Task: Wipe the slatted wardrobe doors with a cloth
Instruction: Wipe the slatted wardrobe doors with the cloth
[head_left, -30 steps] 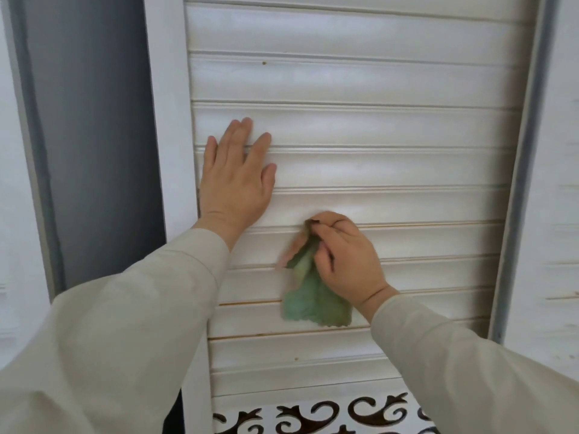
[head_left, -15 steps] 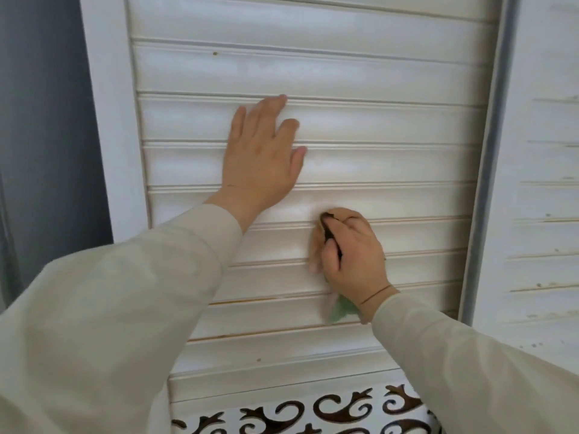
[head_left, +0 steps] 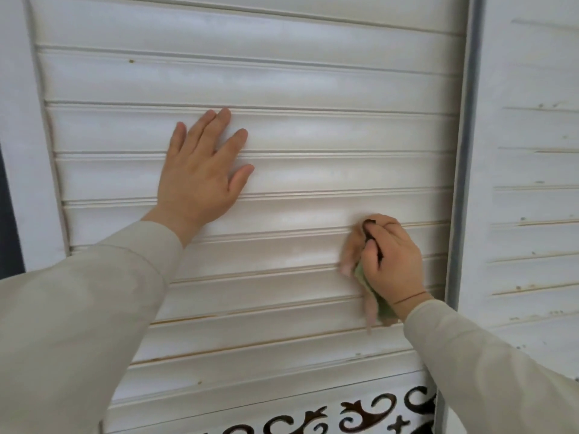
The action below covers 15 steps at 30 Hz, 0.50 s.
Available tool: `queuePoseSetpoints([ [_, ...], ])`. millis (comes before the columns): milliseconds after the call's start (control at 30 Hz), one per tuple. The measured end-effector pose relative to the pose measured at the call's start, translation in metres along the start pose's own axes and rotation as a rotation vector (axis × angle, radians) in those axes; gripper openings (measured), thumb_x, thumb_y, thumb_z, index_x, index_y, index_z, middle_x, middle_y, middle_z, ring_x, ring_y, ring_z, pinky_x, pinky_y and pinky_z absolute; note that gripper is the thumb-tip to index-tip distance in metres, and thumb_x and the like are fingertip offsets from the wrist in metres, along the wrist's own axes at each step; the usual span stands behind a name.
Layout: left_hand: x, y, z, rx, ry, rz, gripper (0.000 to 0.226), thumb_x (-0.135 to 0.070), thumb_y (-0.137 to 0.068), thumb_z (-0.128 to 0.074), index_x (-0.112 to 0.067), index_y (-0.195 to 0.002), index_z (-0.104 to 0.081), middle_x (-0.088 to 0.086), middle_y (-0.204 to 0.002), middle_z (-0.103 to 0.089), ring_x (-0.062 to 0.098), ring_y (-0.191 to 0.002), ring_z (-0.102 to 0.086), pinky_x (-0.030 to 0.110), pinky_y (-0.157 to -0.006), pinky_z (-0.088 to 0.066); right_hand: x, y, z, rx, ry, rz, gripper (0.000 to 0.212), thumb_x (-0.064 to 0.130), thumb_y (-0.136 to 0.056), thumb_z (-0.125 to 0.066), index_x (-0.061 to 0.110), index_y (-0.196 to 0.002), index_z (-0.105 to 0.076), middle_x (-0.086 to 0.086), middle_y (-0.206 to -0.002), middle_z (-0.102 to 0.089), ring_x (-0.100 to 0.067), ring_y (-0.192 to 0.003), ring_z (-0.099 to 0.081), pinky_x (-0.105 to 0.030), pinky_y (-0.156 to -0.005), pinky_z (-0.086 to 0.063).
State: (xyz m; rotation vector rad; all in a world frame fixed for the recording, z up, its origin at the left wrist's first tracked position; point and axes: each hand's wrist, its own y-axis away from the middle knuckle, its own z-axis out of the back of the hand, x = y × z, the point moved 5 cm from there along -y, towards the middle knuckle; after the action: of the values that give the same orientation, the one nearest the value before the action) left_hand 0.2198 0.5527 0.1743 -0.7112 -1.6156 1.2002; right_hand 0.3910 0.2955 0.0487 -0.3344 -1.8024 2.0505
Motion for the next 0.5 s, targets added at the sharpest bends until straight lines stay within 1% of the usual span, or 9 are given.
queuePoseSetpoints([
  [100, 0.014, 0.005, 0.005, 0.008, 0.006, 0.009, 0.051, -0.05, -0.099, -0.047, -0.017, -0.135, -0.058, 0.012, -0.153, -0.043, 0.032, -0.142, -0.038, 0.052, -0.115, -0.024, -0.017, 0.005, 0.006, -0.02, -0.001, -0.122, 0.043, 0.021, -0.088, -0.042, -0.002, -0.111, -0.07, -0.015, -0.108, -0.068, -0.032, -0.106, -0.061, -0.032, -0.096, -0.047],
  [200, 0.022, 0.008, 0.009, -0.002, -0.043, 0.055, 0.05, -0.051, -0.098, -0.048, -0.014, -0.13, -0.059, 0.015, -0.149, -0.046, 0.035, -0.139, -0.04, 0.052, -0.113, -0.026, -0.005, 0.007, 0.001, -0.004, 0.0, -0.141, 0.045, 0.023, -0.088, -0.042, -0.003, -0.113, -0.068, -0.016, -0.107, -0.067, -0.028, -0.108, -0.056, -0.034, -0.097, -0.045],
  [267, 0.011, 0.004, 0.011, -0.034, -0.071, 0.101, 0.048, -0.05, -0.098, -0.048, -0.009, -0.121, -0.06, 0.02, -0.143, -0.049, 0.038, -0.135, -0.044, 0.053, -0.111, -0.03, 0.015, 0.005, -0.005, 0.0, -0.013, -0.092, 0.043, 0.022, -0.087, -0.045, -0.004, -0.112, -0.068, -0.017, -0.106, -0.066, -0.025, -0.107, -0.055, -0.028, -0.1, -0.041],
  [300, -0.004, 0.0, 0.009, -0.039, -0.081, 0.086, 0.046, -0.048, -0.099, -0.048, -0.008, -0.118, -0.061, 0.02, -0.142, -0.05, 0.038, -0.133, -0.045, 0.053, -0.11, -0.031, 0.028, 0.004, -0.009, 0.008, -0.025, -0.049, 0.042, 0.022, -0.086, -0.046, -0.004, -0.111, -0.068, -0.017, -0.106, -0.067, -0.026, -0.105, -0.056, -0.026, -0.1, -0.04],
  [333, -0.025, -0.005, 0.005, -0.032, -0.073, 0.039, 0.044, -0.045, -0.099, -0.048, -0.008, -0.116, -0.063, 0.02, -0.142, -0.051, 0.037, -0.133, -0.047, 0.054, -0.111, -0.031, 0.041, 0.002, -0.015, 0.028, -0.046, -0.008, 0.042, 0.022, -0.086, -0.047, -0.004, -0.111, -0.069, -0.017, -0.105, -0.067, -0.027, -0.103, -0.057, -0.027, -0.099, -0.041],
  [400, -0.069, -0.015, -0.006, 0.021, 0.002, -0.076, 0.039, -0.042, -0.097, -0.051, -0.011, -0.117, -0.065, 0.016, -0.144, -0.052, 0.034, -0.134, -0.047, 0.054, -0.112, -0.03, 0.066, -0.001, -0.025, 0.078, -0.107, 0.063, 0.041, 0.021, -0.086, -0.048, -0.003, -0.112, -0.069, -0.015, -0.106, -0.068, -0.028, -0.102, -0.059, -0.031, -0.098, -0.046],
  [433, -0.082, -0.018, -0.01, 0.056, 0.042, -0.097, 0.039, -0.041, -0.097, -0.052, -0.013, -0.12, -0.065, 0.014, -0.145, -0.051, 0.033, -0.135, -0.046, 0.054, -0.113, -0.029, 0.074, -0.002, -0.028, 0.098, -0.134, 0.098, 0.04, 0.02, -0.086, -0.048, -0.002, -0.112, -0.069, -0.014, -0.107, -0.068, -0.028, -0.103, -0.06, -0.033, -0.098, -0.047],
  [500, -0.082, -0.017, -0.016, 0.102, 0.065, -0.078, 0.04, -0.04, -0.097, -0.05, -0.016, -0.127, -0.063, 0.011, -0.148, -0.048, 0.03, -0.138, -0.042, 0.054, -0.115, -0.027, 0.074, -0.002, -0.028, 0.129, -0.156, 0.149, 0.039, 0.019, -0.086, -0.048, -0.001, -0.112, -0.069, -0.014, -0.109, -0.067, -0.028, -0.106, -0.06, -0.034, -0.097, -0.049],
])
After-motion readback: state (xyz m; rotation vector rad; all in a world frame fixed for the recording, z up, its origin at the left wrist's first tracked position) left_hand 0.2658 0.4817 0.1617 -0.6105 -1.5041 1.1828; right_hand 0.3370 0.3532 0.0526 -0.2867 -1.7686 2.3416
